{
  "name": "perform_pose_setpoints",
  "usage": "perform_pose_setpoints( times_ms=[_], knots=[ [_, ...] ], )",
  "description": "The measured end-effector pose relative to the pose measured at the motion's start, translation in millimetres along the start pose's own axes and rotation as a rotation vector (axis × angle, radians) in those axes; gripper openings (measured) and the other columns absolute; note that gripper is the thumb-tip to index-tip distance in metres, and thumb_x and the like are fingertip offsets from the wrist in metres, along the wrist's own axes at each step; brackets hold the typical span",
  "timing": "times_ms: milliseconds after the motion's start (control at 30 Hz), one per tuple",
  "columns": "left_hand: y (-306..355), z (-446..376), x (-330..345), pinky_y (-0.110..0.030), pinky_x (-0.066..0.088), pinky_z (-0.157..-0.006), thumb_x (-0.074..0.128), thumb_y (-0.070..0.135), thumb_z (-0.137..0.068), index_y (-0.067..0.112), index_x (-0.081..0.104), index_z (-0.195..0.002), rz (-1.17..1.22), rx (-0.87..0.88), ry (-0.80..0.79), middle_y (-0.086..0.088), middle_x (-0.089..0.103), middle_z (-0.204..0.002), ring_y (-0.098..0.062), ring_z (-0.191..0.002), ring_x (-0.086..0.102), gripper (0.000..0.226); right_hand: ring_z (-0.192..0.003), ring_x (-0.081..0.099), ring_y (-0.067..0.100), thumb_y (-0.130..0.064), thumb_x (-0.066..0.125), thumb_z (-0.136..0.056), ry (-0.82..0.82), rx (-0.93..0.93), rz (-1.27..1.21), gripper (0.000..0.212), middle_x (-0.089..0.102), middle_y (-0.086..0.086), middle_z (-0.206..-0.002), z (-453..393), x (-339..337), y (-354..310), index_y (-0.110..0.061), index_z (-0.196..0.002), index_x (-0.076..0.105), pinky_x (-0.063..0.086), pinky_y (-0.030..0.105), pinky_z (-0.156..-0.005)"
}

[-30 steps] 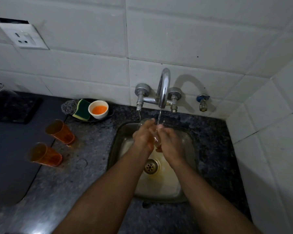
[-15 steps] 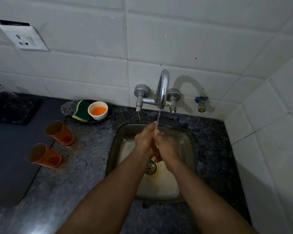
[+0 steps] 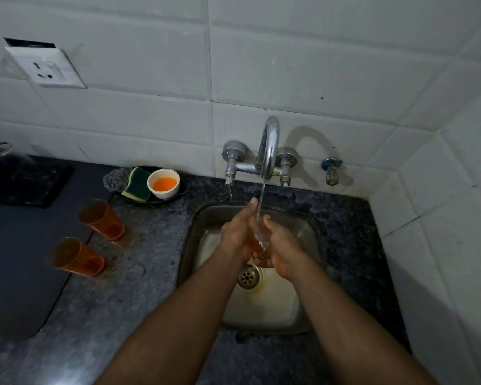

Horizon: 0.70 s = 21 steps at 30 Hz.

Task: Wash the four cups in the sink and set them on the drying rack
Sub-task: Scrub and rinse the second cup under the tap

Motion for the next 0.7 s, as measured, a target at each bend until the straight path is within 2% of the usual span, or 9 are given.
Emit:
perform_pose_setpoints(
  times_ms=[100, 233, 333, 367, 433, 467, 567, 633, 700],
  knots=[
    [4.6, 0.4, 3.3, -0.051, 0.064, -0.084, 0.086, 0.061, -0.073, -0.003, 0.074, -0.115, 0.001, 0.012, 0.040, -0.032, 0.074, -0.108, -0.044, -0.098, 0.077, 0.078, -0.060, 0.059, 0.016, -0.053, 0.050, -0.105, -0.039, -0.089, 0.096, 0.047, 0.069, 0.008, -0.080, -3.8, 3.8, 0.3, -0.013, -0.106, 0.075, 0.048, 0.028, -0.053],
    [14.7, -10.2, 1.8, -0.038, 0.061, -0.061, 0.065, 0.069, -0.090, 0.003, 0.069, -0.124, -0.065, -0.024, 0.012, -0.025, 0.078, -0.107, -0.042, -0.098, 0.076, 0.074, -0.055, 0.054, 0.015, -0.045, 0.050, -0.106, -0.036, -0.093, -0.048, 0.040, 0.065, 0.006, -0.074, -7.2, 12.1, -4.3, -0.011, -0.103, 0.072, 0.039, 0.028, -0.050],
    [26.6, -18.0, -4.4, -0.052, 0.062, -0.090, 0.055, 0.064, -0.100, 0.004, 0.066, -0.127, -0.104, -0.031, -0.044, -0.024, 0.077, -0.112, -0.044, -0.103, 0.075, 0.067, -0.058, 0.056, 0.016, -0.035, 0.049, -0.106, -0.146, -0.101, -0.082, 0.036, 0.066, 0.009, -0.081, -10.4, 16.2, -12.9, -0.005, -0.112, 0.068, 0.040, 0.030, -0.053],
    [30.0, -18.8, -6.2, -0.054, 0.062, -0.090, 0.053, 0.061, -0.102, 0.004, 0.065, -0.124, -0.107, -0.040, -0.037, -0.023, 0.076, -0.112, -0.041, -0.094, 0.077, 0.063, -0.060, 0.056, 0.016, -0.032, 0.050, -0.106, -0.159, -0.108, -0.068, 0.034, 0.066, 0.011, -0.085, -10.6, 18.1, -14.4, -0.003, -0.114, 0.068, 0.042, 0.029, -0.052],
    [33.3, -17.1, -5.1, -0.038, 0.063, -0.054, 0.055, 0.057, -0.103, 0.006, 0.064, -0.116, -0.138, -0.061, -0.037, -0.018, 0.075, -0.100, -0.025, -0.061, 0.070, 0.054, -0.059, 0.055, 0.015, -0.033, 0.052, -0.108, -0.123, -0.109, -0.062, 0.035, 0.066, 0.013, -0.092, -13.9, 22.1, -16.0, -0.004, -0.118, 0.069, 0.042, 0.027, -0.050],
    [33.2, -16.0, -3.8, -0.030, 0.050, -0.041, 0.056, 0.055, -0.102, 0.007, 0.064, -0.113, -0.164, -0.063, -0.047, -0.015, 0.073, -0.091, -0.020, -0.050, 0.059, 0.050, -0.057, 0.054, 0.015, -0.037, 0.052, -0.109, -0.080, -0.111, -0.053, 0.037, 0.066, 0.013, -0.092, -16.6, 23.7, -16.7, -0.006, -0.119, 0.069, 0.041, 0.027, -0.048],
    [27.0, -15.1, -1.8, -0.024, 0.035, -0.035, 0.055, 0.052, -0.103, 0.007, 0.066, -0.103, -0.199, -0.090, -0.057, -0.009, 0.065, -0.067, -0.016, -0.038, 0.043, 0.047, -0.048, 0.050, 0.013, -0.053, 0.052, -0.106, 0.062, -0.147, 0.084, 0.050, 0.060, 0.010, -0.076, -20.7, 27.7, -17.1, -0.006, -0.112, 0.068, 0.038, 0.027, -0.042],
    [24.9, -13.3, -1.7, -0.025, 0.037, -0.036, 0.051, 0.050, -0.105, 0.011, 0.062, -0.088, -0.189, -0.092, -0.082, -0.007, 0.057, -0.062, -0.020, -0.039, 0.044, 0.044, -0.043, 0.049, 0.014, -0.054, 0.051, -0.106, 0.097, -0.236, 0.196, 0.056, 0.056, 0.007, -0.062, -19.6, 24.7, -12.5, -0.001, -0.104, 0.068, 0.038, 0.027, -0.041],
    [25.4, -11.1, -1.5, -0.028, 0.043, -0.042, 0.051, 0.043, -0.106, 0.012, 0.061, -0.088, -0.144, -0.090, -0.113, -0.008, 0.059, -0.068, -0.022, -0.048, 0.054, 0.037, -0.045, 0.053, 0.019, -0.046, 0.052, -0.108, 0.077, -0.347, 0.307, 0.049, 0.058, 0.010, -0.059, -15.8, 16.5, -5.6, -0.001, -0.098, 0.068, 0.043, 0.031, -0.043]
  ],
)
Point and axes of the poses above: each hand's wrist, its own z-axis away from the middle knuckle, its own x-axis out of the palm, y = z × x, the point moved 3 cm from there along -z, towards the middle knuckle
